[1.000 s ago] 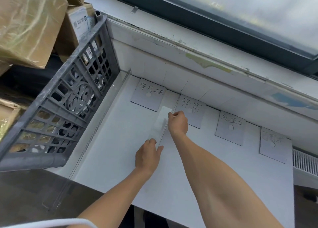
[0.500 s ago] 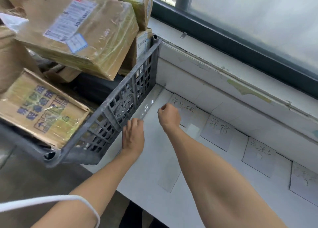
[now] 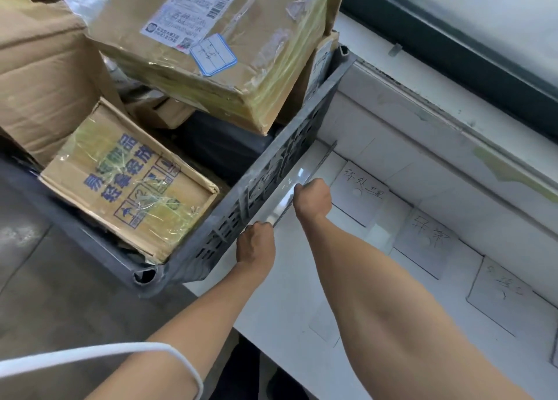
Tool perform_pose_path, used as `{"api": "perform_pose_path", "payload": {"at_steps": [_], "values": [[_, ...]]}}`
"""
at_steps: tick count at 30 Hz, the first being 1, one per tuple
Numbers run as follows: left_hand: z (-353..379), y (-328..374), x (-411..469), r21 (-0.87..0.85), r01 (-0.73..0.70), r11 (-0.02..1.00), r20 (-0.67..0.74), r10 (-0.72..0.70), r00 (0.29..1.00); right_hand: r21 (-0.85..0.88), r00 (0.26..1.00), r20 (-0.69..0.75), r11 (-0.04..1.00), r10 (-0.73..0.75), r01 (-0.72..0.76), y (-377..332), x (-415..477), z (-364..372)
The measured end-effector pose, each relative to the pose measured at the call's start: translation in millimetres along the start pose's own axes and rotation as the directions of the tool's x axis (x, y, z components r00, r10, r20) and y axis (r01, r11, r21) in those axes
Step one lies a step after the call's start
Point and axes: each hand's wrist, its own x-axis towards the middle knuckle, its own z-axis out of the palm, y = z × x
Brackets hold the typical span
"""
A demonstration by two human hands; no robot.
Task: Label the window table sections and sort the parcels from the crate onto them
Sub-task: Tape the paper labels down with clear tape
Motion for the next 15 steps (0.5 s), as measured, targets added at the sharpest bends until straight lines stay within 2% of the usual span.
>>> {"api": "perform_pose_path", "payload": {"at_steps": [5,8,15], "values": [[0.6,-2.9,-0.7,-0.029,-0.025,0.999,-0.022,0.024,0.999,0.030,0.999,0.004,0.999,0.042,-0.043,-2.7,0.4,1.5],[0.8,-2.0,-2.8,0.011,-0.032,0.999,-0.028,0.032,0.999,0.035,0.999,0.018,0.998,0.047,-0.048,-3.4,1.3,0.7],[-5.6,2.3,-3.6,-0.032,0.012,0.999,-0.053,-0.014,0.998,0.023,0.999,0.023,0.999,0.032,-0.033,-5.3,0.7,-1.4]]}}
